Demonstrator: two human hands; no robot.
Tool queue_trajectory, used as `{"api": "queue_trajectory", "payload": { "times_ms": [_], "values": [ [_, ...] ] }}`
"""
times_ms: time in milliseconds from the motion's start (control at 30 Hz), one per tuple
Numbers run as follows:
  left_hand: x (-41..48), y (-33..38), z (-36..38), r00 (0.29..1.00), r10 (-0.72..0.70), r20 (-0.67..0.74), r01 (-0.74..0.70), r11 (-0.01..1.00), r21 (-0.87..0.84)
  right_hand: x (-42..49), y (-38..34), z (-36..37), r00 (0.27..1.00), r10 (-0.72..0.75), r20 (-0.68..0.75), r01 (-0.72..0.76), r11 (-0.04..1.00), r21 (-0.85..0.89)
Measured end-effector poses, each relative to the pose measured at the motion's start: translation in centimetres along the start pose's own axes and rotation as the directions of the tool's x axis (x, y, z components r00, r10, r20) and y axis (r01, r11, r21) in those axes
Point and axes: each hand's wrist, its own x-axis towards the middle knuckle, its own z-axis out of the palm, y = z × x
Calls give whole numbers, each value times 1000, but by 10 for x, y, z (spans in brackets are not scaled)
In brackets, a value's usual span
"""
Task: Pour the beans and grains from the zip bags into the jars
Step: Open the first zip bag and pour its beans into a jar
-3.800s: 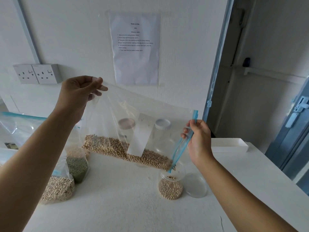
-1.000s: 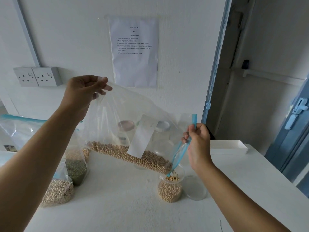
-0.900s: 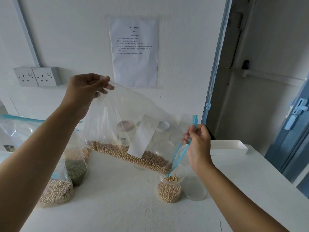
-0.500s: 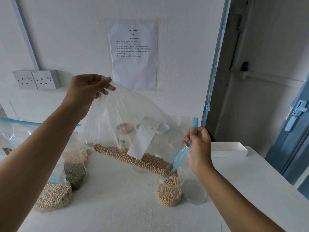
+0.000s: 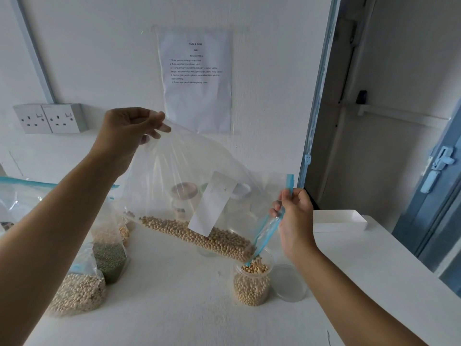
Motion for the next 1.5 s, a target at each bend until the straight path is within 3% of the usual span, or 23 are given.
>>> {"api": "queue_trajectory", "payload": {
  "times_ms": [1067,1500],
  "values": [
    [-4,12,3,1000,11,-4,-10,1000,19,-4,-1,1,999,-37,6,37,998,-49],
    [-4,20,12,1000,14,18,-16,995,102,-3,4,-7,999,-46,8,47,996,-74]
  ]
}}
